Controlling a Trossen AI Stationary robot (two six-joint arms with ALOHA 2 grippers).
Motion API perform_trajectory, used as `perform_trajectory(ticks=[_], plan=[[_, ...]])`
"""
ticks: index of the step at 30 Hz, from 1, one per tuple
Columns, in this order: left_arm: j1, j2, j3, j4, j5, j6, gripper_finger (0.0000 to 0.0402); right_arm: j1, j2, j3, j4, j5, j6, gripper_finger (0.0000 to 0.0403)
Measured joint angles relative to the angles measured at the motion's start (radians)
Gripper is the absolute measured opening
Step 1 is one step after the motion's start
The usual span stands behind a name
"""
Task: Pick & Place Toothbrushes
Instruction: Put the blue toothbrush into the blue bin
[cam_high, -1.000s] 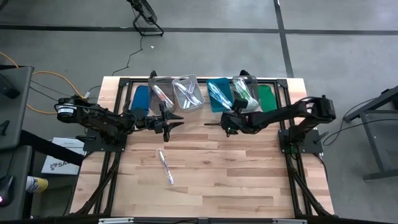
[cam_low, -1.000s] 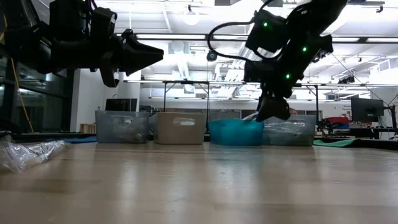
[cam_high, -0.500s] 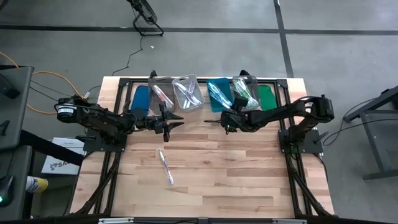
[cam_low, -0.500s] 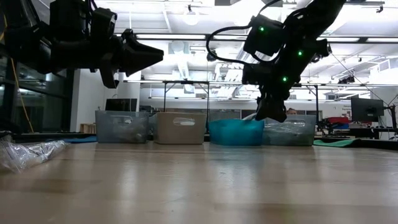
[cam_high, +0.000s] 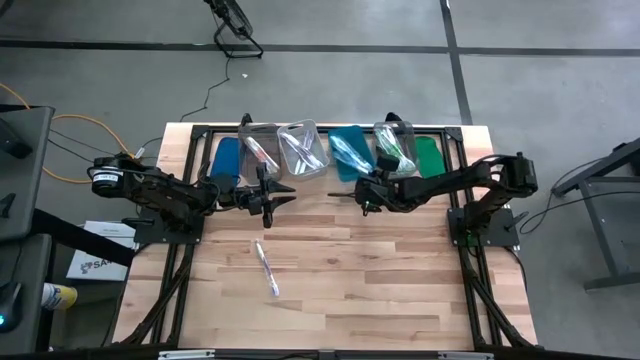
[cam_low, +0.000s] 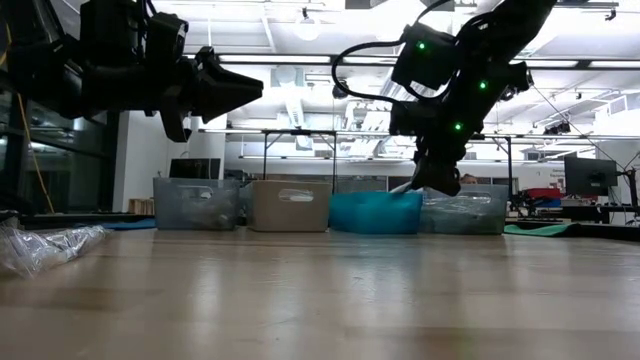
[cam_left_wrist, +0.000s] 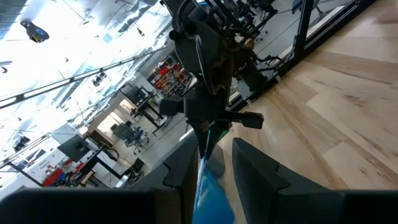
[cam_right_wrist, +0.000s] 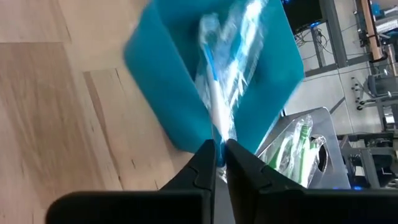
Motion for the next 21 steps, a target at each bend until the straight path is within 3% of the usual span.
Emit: perform_trajectory(ticks=[21], plan=[[0.000, 0.000, 0.000, 0.000, -0.006, 0.009, 0.0094, 0.000, -0.048, 0.000, -0.004, 0.038, 0.000, 0.0010]])
